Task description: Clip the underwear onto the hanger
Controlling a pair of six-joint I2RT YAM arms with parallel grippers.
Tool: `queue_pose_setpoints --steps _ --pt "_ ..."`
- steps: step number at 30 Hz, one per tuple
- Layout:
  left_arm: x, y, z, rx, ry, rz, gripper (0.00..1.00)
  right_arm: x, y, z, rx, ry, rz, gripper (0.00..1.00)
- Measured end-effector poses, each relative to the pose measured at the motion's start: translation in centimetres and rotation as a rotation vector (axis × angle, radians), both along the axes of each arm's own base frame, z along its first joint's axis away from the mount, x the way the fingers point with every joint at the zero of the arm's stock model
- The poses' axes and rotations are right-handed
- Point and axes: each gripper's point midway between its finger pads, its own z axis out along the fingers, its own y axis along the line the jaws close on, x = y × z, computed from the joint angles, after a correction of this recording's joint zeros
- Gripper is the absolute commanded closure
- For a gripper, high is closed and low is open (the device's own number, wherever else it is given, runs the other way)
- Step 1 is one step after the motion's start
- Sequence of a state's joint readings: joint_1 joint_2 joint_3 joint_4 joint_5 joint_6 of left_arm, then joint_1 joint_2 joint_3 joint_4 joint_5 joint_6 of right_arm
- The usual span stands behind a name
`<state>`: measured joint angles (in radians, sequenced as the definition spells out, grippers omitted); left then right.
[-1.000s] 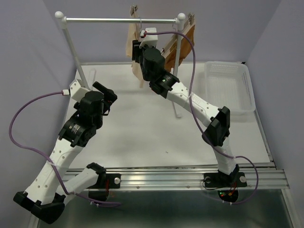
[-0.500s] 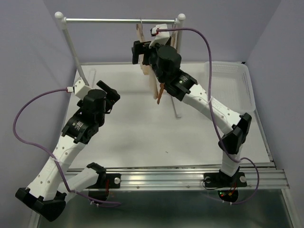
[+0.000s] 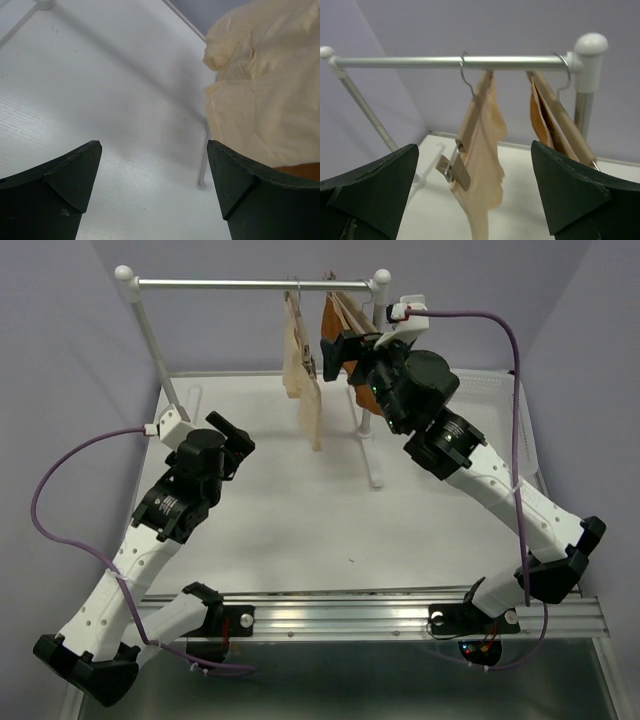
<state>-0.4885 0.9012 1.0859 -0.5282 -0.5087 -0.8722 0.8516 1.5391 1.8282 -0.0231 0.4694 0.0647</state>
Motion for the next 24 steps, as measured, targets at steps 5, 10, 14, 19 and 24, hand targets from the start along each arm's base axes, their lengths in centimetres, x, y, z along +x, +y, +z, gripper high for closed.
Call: queue_pose_setpoints --steps 5,10,14,19,24 --pt "-0.1 0.0 -0.9 0.005 0.018 0.001 0.01 -2.0 -5.2 -5.4 -0.043 0.114 -0.129 0.00" --pt "-0.4 0.0 -2.8 0.019 0.060 -0.007 0.01 -6.3 -13.3 -11.5 -0.027 0.251 -0.298 0.00" --pt "-0.6 -0.1 -4.0 0.030 0.090 -0.012 0.01 -9.0 -17.0 -16.2 -0.002 0.355 -0.359 0.00" --pt "-0.8 -0.1 -4.9 0.033 0.110 -0.019 0.01 -10.8 -18.6 -23.1 -0.047 0.504 -0.404 0.00" --pt "-1.1 -0.2 -6.5 0.041 0.145 -0.028 0.01 -12.1 -19.7 -30.8 -0.154 0.663 -0.472 0.00"
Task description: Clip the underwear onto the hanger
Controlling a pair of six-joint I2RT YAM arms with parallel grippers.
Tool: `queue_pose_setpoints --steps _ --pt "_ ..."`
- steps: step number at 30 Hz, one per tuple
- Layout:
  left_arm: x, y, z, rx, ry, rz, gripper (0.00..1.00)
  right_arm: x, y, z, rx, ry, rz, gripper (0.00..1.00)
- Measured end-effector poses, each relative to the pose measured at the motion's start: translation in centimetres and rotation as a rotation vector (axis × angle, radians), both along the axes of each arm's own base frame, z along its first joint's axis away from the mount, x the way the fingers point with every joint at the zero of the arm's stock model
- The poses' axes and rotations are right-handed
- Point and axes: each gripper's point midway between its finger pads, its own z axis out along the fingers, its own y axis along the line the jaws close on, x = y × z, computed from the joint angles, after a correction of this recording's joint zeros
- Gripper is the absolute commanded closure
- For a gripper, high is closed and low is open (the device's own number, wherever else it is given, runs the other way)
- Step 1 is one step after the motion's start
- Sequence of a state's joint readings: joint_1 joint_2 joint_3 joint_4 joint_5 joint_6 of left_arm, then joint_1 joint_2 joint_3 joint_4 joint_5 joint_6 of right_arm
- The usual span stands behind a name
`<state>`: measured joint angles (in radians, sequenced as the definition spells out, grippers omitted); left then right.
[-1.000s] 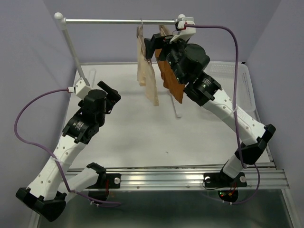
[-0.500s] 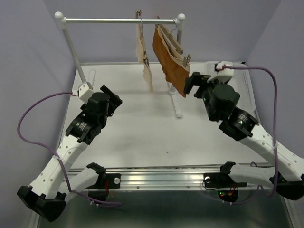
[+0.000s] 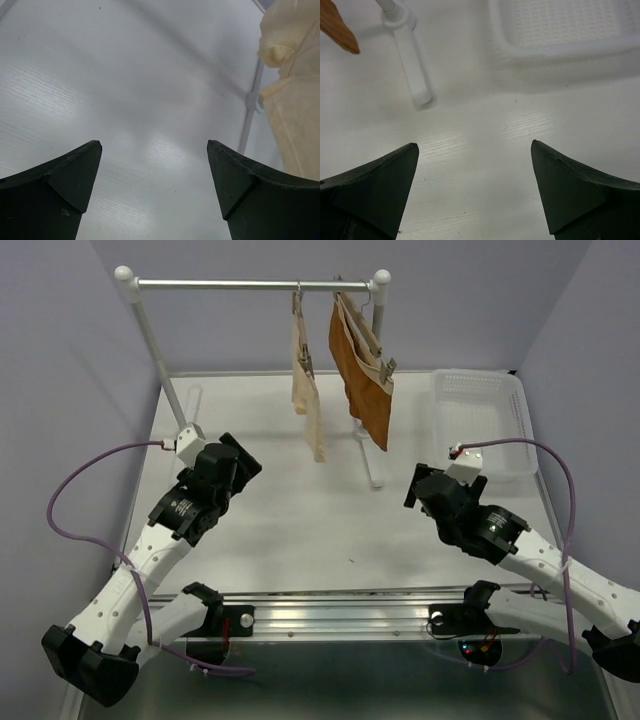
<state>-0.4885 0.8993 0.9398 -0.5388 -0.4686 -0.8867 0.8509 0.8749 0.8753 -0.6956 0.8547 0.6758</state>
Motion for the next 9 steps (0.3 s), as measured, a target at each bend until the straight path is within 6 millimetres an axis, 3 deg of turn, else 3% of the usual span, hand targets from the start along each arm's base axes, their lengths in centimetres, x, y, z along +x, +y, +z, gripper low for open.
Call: queue_pose_setpoints --steps 4,9 --pt "-0.3 0.1 -1.3 0.009 0.031 -0.003 0.01 -0.7 -0.7 -3.1 -0.020 0.067 -0.042 0.00" --pt "-0.4 0.0 -1.4 0.006 0.035 -0.007 0.01 -0.6 -0.6 -4.1 -0.017 0.087 -0.073 0.00"
